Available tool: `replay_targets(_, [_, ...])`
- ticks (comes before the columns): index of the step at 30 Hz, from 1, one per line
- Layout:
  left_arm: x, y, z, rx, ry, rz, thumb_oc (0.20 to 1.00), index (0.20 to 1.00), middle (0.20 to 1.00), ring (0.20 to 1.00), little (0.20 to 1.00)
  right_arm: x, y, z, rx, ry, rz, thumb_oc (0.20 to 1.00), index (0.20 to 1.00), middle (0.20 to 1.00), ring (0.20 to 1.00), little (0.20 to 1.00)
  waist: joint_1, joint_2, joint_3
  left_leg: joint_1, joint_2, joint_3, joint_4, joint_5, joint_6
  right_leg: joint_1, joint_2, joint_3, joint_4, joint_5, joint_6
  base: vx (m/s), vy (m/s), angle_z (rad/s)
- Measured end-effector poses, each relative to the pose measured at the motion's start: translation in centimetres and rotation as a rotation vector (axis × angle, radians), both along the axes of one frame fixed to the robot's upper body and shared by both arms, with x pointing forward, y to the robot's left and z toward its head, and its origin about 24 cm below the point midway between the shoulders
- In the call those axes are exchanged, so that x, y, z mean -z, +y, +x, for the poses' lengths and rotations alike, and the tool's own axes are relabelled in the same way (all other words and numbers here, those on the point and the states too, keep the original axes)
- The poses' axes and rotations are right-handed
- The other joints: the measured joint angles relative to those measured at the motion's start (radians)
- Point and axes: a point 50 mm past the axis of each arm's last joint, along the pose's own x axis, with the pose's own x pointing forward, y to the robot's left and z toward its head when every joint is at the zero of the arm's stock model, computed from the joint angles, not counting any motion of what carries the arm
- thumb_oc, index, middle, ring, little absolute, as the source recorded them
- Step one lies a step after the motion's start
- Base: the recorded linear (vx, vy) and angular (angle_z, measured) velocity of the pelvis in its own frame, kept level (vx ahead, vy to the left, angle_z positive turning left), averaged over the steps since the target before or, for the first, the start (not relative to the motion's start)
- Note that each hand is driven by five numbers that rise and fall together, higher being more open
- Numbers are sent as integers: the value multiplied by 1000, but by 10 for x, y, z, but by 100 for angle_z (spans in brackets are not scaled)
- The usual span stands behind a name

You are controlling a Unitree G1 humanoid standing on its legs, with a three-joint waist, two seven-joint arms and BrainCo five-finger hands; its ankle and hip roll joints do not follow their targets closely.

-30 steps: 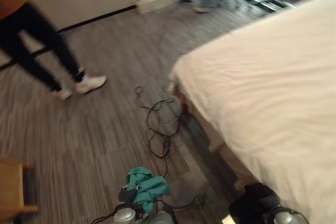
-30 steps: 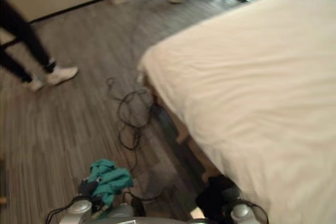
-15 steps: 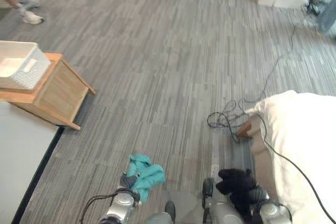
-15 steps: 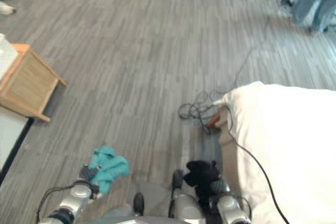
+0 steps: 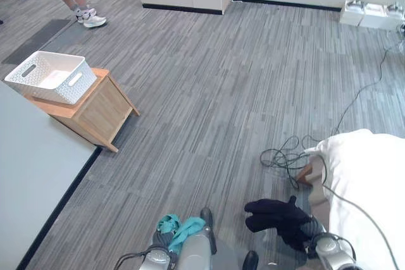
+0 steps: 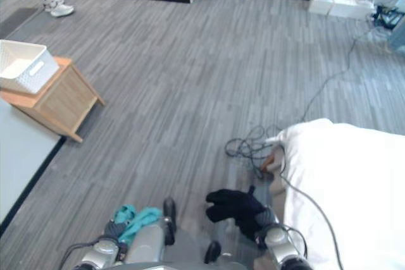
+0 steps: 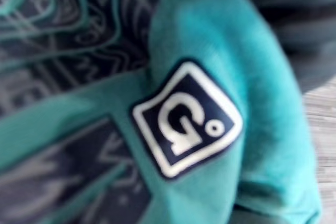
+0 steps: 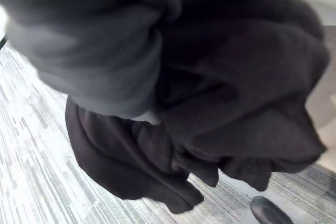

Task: Tidy up the quilt and then pick up the clothes from the bed and put them into the laundry hamper.

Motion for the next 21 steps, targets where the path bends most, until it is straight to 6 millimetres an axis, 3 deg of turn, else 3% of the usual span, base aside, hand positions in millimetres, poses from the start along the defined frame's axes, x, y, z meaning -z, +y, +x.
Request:
replay_targets(1, [1, 2, -2, -4, 2, 4, 200, 200, 200, 200, 200, 2, -1, -3, -2, 16, -10, 200, 200, 200, 200, 200, -1, 9, -6, 7, 7, 52, -65, -1, -3, 3, 4, 0, 0, -7, -7, 832, 188, 3])
replay_targets(2, [4, 5, -8, -18, 40, 11, 200, 200, 200, 200, 200, 5, -4, -9, 7, 46, -23, 200, 200, 200, 200, 200, 5, -2, -13, -2, 10, 122, -114, 4, 11, 9, 10, 2, 0, -23, -4, 608, 140, -7])
replay_targets(3, [5, 7, -13, -24, 60, 15, 200, 200, 200, 200, 200, 6, -5, -12, 13, 57, -25, 200, 200, 200, 200, 200, 4, -5, -15, -1, 5, 142, -110, 16, 31, 19, 10, 2, 0, -38, -2, 679, 180, -7])
replay_targets(5, [9, 13, -29, -27, 118, 27, 200, 200, 200, 200, 200, 14, -1, -24, 1, 106, -26, 200, 200, 200, 200, 200, 16, -43, -45, 6, -28, 139, -47, 18, 91, 52, -13, 18, 10, -78, 34, 551, 227, -21])
replay_targets(6, [10, 15, -31, -9, 135, 37, 200, 200, 200, 200, 200, 17, 3, -28, -20, 129, -26, 200, 200, 200, 200, 200, 30, -68, -66, 47, -71, 115, -92, 55, 139, 43, -40, 19, 63, -113, 67, 480, 242, -26])
replay_targets(7, [9, 14, -25, 9, 127, 39, 200, 200, 200, 200, 200, 18, 5, -29, -31, 139, -25, 200, 200, 200, 200, 200, 26, -80, -58, 66, -94, 109, -98, 43, 161, -8, -65, 15, 198, -147, 104, 652, 354, -2])
replay_targets(8, [8, 11, -22, 51, 124, 42, 200, 200, 200, 200, 200, 17, 5, -25, -39, 129, -32, 200, 200, 200, 200, 200, 12, -56, -49, 96, -75, 92, -117, 46, 187, -135, -114, 16, 527, -156, 155, 484, 252, 31])
replay_targets(9, [5, 14, -13, 80, 112, 64, 200, 200, 200, 200, 200, 16, 8, -25, -45, 114, -23, 200, 200, 200, 200, 200, -14, -62, -42, 158, -113, 63, -137, 3, 222, -236, -161, 71, 805, -144, 181, 483, 246, 55])
replay_targets(10, [5, 16, -15, 110, 122, 82, 200, 200, 200, 200, 200, 15, 9, -24, -45, 107, -16, 200, 200, 200, 200, 200, -29, -69, -38, 189, -125, 55, -137, 10, 212, -270, -178, 103, 915, -133, 197, 341, 129, 91])
replay_targets(11, [1, 15, -2, 142, 88, 97, 200, 200, 200, 200, 200, 13, 10, -19, -51, 84, -15, 200, 200, 200, 200, 200, -61, -50, -29, 244, -134, 5, -152, -26, 234, -346, -164, 154, 1005, -130, 198, 207, 55, 84])
replay_targets(13, [-9, 13, 24, 164, 1, 101, 200, 200, 200, 200, 200, 8, 13, -8, -61, 47, -11, 200, 200, 200, 200, 200, -86, -19, 2, 322, -129, -30, -171, -46, 226, -446, -150, 146, 975, -136, 186, 766, 19, 82])
replay_targets(14, [-13, 4, 33, 198, -35, 94, 200, 200, 200, 200, 200, 4, 11, -3, -75, 17, -12, 200, 200, 200, 200, 200, -93, 6, 6, 330, -115, -75, -162, -104, 233, -500, -123, 154, 917, -150, 166, 895, -46, 76])
replay_targets(15, [-18, 4, 42, 211, -67, 108, 200, 200, 200, 200, 200, -2, 10, 6, -85, -19, -14, 200, 200, 200, 200, 200, -101, 29, 17, 337, -104, -109, -159, -114, 222, -525, -96, 149, 801, -166, 134, 435, -78, 92])
replay_targets(16, [-20, 2, 47, 231, -82, 114, 200, 200, 200, 200, 200, -6, 10, 11, -81, -50, -10, 200, 200, 200, 200, 200, -132, 41, 29, 359, -95, -143, -171, -110, 221, -530, -66, 174, 620, -148, 128, 625, -110, 104])
replay_targets(17, [-22, 0, 51, 244, -95, 115, 200, 200, 200, 200, 200, -9, 10, 15, -83, -73, -6, 200, 200, 200, 200, 200, -141, 44, 35, 385, -98, -160, -192, -113, 219, -552, -59, 188, 525, -123, 130, 624, -97, 130])
replay_targets(18, [-24, -1, 55, 246, -105, 112, 200, 200, 200, 200, 200, -9, 11, 16, -84, -71, -6, 200, 200, 200, 200, 200, -146, 38, 41, 435, -104, -206, -204, -164, 177, -540, -62, 248, 201, -63, 145, 615, -89, 106])
replay_targets(19, [-24, -1, 56, 247, -106, 112, 200, 200, 200, 200, 200, -8, 12, 15, -82, -64, -4, 200, 200, 200, 200, 200, -152, 32, 40, 460, -109, -222, -205, -186, 165, -549, -87, 241, 118, -46, 170, 431, -54, 105])
replay_targets(20, [-22, -1, 51, 243, -97, 110, 200, 200, 200, 200, 200, -7, 13, 14, -81, -60, 0, 200, 200, 200, 200, 200, -157, 24, 35, 484, -112, -239, -206, -207, 160, -564, -109, 214, 109, -40, 173, 666, -159, 84])
replay_targets(21, [-18, 3, 40, 243, -79, 113, 200, 200, 200, 200, 200, -5, 16, 11, -82, -53, 10, 200, 200, 200, 200, 200, -157, 8, 24, 544, -109, -263, -205, -254, 140, -563, -135, 176, 179, -30, 162, 607, -184, 54])
